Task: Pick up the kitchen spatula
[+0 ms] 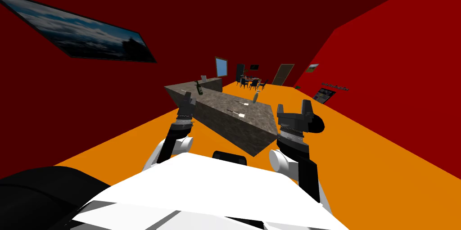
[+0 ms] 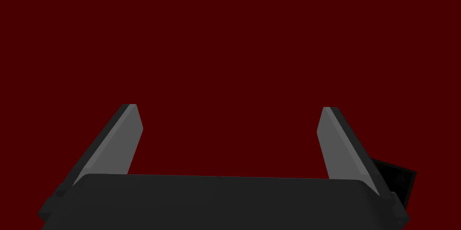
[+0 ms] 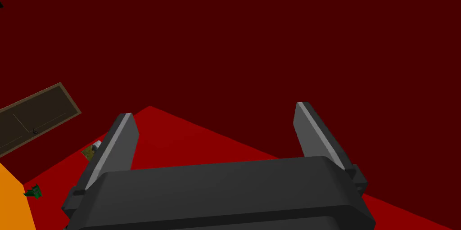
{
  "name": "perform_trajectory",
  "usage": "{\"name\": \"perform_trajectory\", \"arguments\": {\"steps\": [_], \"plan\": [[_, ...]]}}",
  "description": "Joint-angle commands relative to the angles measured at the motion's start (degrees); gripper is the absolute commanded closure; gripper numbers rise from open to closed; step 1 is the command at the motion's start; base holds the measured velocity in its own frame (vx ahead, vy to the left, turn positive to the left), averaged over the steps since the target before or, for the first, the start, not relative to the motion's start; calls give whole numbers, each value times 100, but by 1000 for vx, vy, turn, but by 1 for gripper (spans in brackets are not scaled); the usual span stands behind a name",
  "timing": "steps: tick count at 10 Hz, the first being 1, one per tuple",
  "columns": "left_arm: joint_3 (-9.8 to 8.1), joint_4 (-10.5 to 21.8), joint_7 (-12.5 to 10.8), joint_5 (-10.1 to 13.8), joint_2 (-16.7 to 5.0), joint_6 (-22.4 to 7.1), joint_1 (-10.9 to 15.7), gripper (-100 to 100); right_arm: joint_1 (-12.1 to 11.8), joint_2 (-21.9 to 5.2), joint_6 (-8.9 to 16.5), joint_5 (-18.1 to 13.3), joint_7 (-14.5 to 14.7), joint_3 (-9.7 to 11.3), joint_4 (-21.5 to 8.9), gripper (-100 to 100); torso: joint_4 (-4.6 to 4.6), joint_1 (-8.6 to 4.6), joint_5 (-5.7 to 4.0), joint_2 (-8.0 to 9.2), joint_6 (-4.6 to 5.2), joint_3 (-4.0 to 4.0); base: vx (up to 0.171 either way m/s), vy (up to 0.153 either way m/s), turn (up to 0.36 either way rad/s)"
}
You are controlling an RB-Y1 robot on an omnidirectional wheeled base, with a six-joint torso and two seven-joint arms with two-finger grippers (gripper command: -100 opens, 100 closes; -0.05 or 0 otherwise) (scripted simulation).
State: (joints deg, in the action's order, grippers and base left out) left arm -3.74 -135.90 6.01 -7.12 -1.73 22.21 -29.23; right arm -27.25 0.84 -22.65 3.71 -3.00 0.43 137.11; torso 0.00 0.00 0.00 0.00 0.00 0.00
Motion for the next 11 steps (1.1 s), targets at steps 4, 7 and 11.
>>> {"name": "perform_trajectory", "arguments": {"steps": [4,7,11], "plan": [[58,377,91,6,-499,-763,528,-100,0,1,0,0,0,1,0,0,2,-21,-5,9,1,5,-29,-49,-31],[74,501,118,10,-596,-1110,692,-100,1,0,0,0,0,1,0,0,3,-17,-4,13,1,7,-31,-41,-17],[104,795,179,23,-788,-1708,1071,-100,0,0,0,0,0,1,0,0,2,-17,-4,7,1,4,-21,-40,-25]]}}
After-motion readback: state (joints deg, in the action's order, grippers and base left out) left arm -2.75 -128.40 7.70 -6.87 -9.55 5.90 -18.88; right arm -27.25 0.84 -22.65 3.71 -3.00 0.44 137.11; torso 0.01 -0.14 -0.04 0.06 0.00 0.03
